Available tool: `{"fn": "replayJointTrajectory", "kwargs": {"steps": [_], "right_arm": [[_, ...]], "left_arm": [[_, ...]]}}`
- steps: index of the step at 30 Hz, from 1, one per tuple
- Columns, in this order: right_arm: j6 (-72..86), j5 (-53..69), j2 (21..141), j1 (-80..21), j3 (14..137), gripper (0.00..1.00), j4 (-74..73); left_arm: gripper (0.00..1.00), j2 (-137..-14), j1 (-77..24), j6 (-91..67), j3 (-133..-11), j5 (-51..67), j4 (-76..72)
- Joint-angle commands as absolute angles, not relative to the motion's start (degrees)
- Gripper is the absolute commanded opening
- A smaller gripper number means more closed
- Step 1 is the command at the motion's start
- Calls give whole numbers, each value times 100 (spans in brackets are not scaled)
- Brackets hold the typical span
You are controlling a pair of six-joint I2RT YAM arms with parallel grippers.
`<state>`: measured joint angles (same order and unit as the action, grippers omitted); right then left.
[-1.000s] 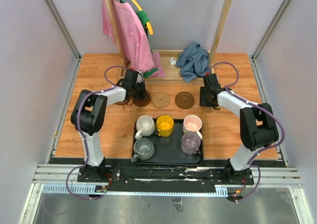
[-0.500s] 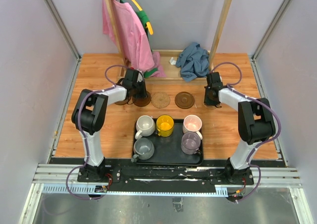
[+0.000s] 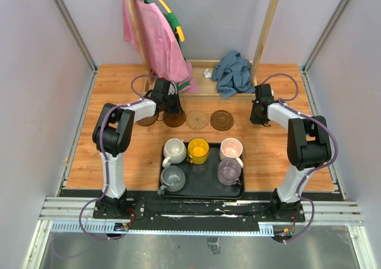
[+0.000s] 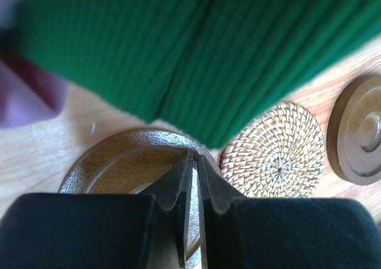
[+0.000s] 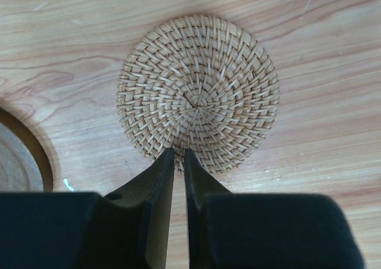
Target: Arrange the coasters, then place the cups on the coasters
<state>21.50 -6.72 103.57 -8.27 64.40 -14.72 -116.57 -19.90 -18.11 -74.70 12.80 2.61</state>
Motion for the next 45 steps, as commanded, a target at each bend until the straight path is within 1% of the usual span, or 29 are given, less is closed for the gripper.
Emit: {"fn": "replayJointTrajectory", "kwargs": {"steps": [1,10,15,20,25,27,34,40,45], "right_arm": [[2216,-874,10422,-632,6544,14,-1751],[1938,-481,10100,-661,6895,15,-1691],[1691,-383,9844,-1024,7043,18,-1815],[1672,-299,9886,-1602,7012,18,-1928],[1712,-257,10229,-2140,7061,18,-1945],[1750,-219,10386,-2285,7126,17,-1947],[1832,93,10855,-2443,7405,17,-1856],[1774,270,11169,-2487,7685,17,-1829],[1764,419,11312,-2493,7910,17,-1852]], "left_arm": [[14,-12061,-2123,-1829,-7704,1387,435],[13,-12096,-2119,-1846,-7981,1239,396],[14,-11714,-2125,-1857,-7811,1231,236],[19,-11186,-2122,-1863,-7536,1416,27],[28,-10761,-2152,-1900,-7111,1755,-328],[28,-10698,-2216,-1879,-6985,1829,-390],[28,-10967,-2696,-1718,-6962,2015,-472],[27,-11459,-2945,-1723,-7383,2049,-453],[27,-11871,-2971,-1809,-7809,1983,-50]]}}
